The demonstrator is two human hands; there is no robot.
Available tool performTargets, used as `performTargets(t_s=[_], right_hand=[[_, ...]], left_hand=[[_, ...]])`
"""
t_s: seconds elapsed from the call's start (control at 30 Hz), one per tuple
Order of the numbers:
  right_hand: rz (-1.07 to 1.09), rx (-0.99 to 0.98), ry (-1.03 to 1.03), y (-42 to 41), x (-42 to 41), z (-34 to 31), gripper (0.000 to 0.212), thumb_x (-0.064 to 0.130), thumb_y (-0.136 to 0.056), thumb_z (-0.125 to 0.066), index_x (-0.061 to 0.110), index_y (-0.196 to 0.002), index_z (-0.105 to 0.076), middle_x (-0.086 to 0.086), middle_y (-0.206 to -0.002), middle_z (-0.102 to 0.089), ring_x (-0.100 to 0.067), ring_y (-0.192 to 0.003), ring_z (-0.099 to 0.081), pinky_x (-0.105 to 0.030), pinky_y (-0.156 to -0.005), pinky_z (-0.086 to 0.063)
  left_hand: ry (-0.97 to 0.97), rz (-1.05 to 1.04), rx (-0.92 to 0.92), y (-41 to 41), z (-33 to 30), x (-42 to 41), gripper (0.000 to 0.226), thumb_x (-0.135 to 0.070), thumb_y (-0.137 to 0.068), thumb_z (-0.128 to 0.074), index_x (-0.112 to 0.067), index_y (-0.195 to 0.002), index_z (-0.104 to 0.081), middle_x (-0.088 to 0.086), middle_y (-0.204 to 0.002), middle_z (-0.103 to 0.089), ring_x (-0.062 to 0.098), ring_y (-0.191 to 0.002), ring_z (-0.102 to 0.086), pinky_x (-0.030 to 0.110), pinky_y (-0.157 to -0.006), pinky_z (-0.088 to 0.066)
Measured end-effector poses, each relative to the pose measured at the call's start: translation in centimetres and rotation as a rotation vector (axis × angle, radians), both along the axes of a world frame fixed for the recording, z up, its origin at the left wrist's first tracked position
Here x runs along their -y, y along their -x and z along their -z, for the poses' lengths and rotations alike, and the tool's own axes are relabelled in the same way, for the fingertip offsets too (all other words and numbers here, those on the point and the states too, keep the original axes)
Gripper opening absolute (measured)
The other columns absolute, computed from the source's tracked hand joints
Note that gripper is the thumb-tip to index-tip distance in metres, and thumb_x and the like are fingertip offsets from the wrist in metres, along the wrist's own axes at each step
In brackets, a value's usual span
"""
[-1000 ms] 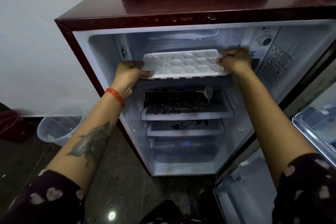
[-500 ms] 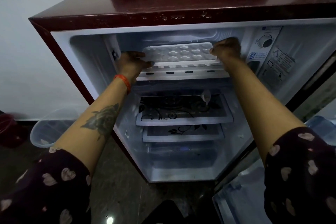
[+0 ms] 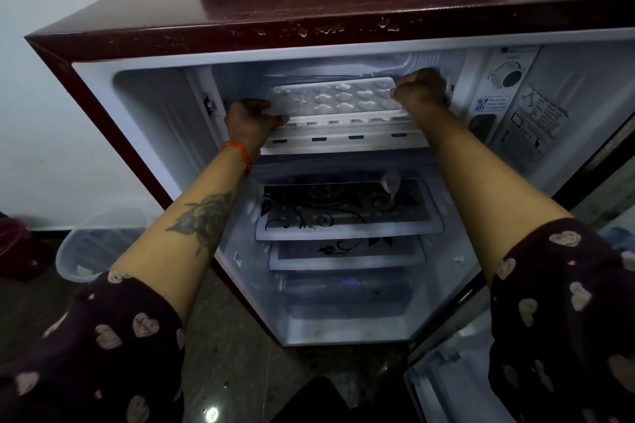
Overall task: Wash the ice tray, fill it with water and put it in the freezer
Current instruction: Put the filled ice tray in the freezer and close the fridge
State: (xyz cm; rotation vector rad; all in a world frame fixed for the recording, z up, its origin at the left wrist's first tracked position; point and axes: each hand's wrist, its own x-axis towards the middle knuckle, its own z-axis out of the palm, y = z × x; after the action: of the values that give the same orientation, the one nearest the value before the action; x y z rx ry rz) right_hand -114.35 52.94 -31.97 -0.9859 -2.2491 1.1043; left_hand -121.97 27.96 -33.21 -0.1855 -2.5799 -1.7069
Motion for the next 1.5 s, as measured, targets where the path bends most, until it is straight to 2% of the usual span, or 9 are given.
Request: performTargets(t_s=[0.1, 0.27, 0.43, 0.63, 0.83, 1.03, 1.2, 1.37, 1.5], right_hand=[[-0.026, -0.009, 0.008, -0.5, 0.3, 0.2, 0.024, 0.019, -0.081, -0.07, 0.011, -0.103, -0.072, -0.012, -0.114, -0.068, -0.027, -0.105, -0.064, -0.029, -0.09, -0.05], [-0.046, -0.026, -0.032, -1.3, 0.6, 0.4, 0.03, 0.027, -0.082, -0.069, 0.01, -0.107, -0.07, -0.013, -0.116, -0.067, -0.029, -0.108, -0.062, -0.033, -0.094, -0.05], [-0.065, -0.016, -0.171, -2.5, 1.9, 0.6, 0.033, 0.033, -0.093, -0.052, 0.008, -0.108, -0.068, -0.014, -0.112, -0.067, -0.029, -0.107, -0.062, -0.03, -0.088, -0.047], [-0.122, -0.068, -0.267, -5.5, 5.0, 0.0, 0.046, 0.037, -0.099, -0.041, 0.008, -0.134, -0.051, -0.012, -0.136, -0.054, -0.028, -0.126, -0.049, -0.027, -0.101, -0.033], [-0.25, -0.302, -0.264, -10.5, 9.4, -0.8, 0.041, 0.028, -0.099, -0.047, 0.002, -0.128, -0.055, -0.016, -0.13, -0.058, -0.03, -0.118, -0.056, -0.025, -0.096, -0.04], [-0.349, -0.256, -0.267, -14.5, 13.7, 0.7, 0.046, 0.035, -0.099, -0.043, 0.008, -0.135, -0.05, -0.017, -0.142, -0.047, -0.031, -0.132, -0.042, -0.037, -0.108, -0.034], [-0.404, -0.22, -0.268, -18.1, 16.6, 1.4, 0.047, 0.035, -0.1, -0.039, 0.012, -0.141, -0.042, -0.013, -0.149, -0.038, -0.024, -0.14, -0.029, -0.025, -0.11, -0.019], [-0.438, -0.212, -0.234, -21.3, 19.6, 1.7, 0.05, 0.038, -0.1, -0.037, 0.012, -0.143, -0.039, -0.012, -0.151, -0.034, -0.023, -0.143, -0.024, -0.031, -0.114, -0.017], [-0.452, -0.201, -0.229, -24.5, 22.2, 1.8, 0.05, 0.039, -0.101, -0.036, 0.014, -0.145, -0.036, -0.009, -0.153, -0.03, -0.021, -0.144, -0.02, -0.033, -0.117, -0.014]], left_hand=[[0.031, 0.007, -0.014, -0.2, 0.1, -0.1, 0.044, -0.017, -0.069, -0.083, -0.003, -0.108, -0.067, 0.014, -0.117, -0.065, 0.024, -0.11, -0.061, 0.034, -0.097, -0.05], [0.077, 0.006, -0.04, -1.6, -0.4, -0.1, 0.052, -0.018, -0.075, -0.079, 0.0, -0.12, -0.06, 0.015, -0.127, -0.06, 0.025, -0.119, -0.056, 0.028, -0.1, -0.044], [0.13, -0.004, -0.121, -4.8, -1.1, -0.2, 0.059, -0.026, -0.083, -0.071, -0.007, -0.134, -0.048, 0.013, -0.131, -0.058, 0.026, -0.12, -0.054, 0.016, -0.085, -0.037], [0.13, 0.04, -0.139, -9.0, -2.1, -0.2, 0.064, -0.033, -0.086, -0.066, -0.01, -0.14, -0.041, 0.01, -0.142, -0.049, 0.025, -0.131, -0.044, 0.018, -0.095, -0.033], [0.095, 0.068, -0.195, -13.9, -2.3, 0.8, 0.06, -0.034, -0.087, -0.065, -0.012, -0.138, -0.045, 0.01, -0.14, -0.05, 0.026, -0.128, -0.047, 0.034, -0.103, -0.041], [0.11, 0.071, -0.26, -19.0, -1.3, 2.7, 0.056, -0.033, -0.09, -0.062, -0.012, -0.139, -0.046, 0.008, -0.141, -0.05, 0.02, -0.132, -0.044, 0.017, -0.101, -0.029], [0.109, 0.084, -0.267, -22.8, -1.0, 4.5, 0.055, -0.032, -0.093, -0.057, -0.012, -0.142, -0.041, 0.008, -0.147, -0.043, 0.019, -0.137, -0.037, 0.024, -0.11, -0.028], [0.084, 0.123, -0.239, -25.7, -0.2, 6.7, 0.055, -0.031, -0.095, -0.053, -0.011, -0.144, -0.037, 0.009, -0.15, -0.038, 0.022, -0.139, -0.036, 0.041, -0.113, -0.032], [0.137, 0.121, -0.242, -28.7, -0.1, 8.8, 0.052, -0.031, -0.097, -0.049, -0.013, -0.145, -0.035, 0.006, -0.152, -0.035, 0.023, -0.142, -0.029, 0.024, -0.113, -0.025]])
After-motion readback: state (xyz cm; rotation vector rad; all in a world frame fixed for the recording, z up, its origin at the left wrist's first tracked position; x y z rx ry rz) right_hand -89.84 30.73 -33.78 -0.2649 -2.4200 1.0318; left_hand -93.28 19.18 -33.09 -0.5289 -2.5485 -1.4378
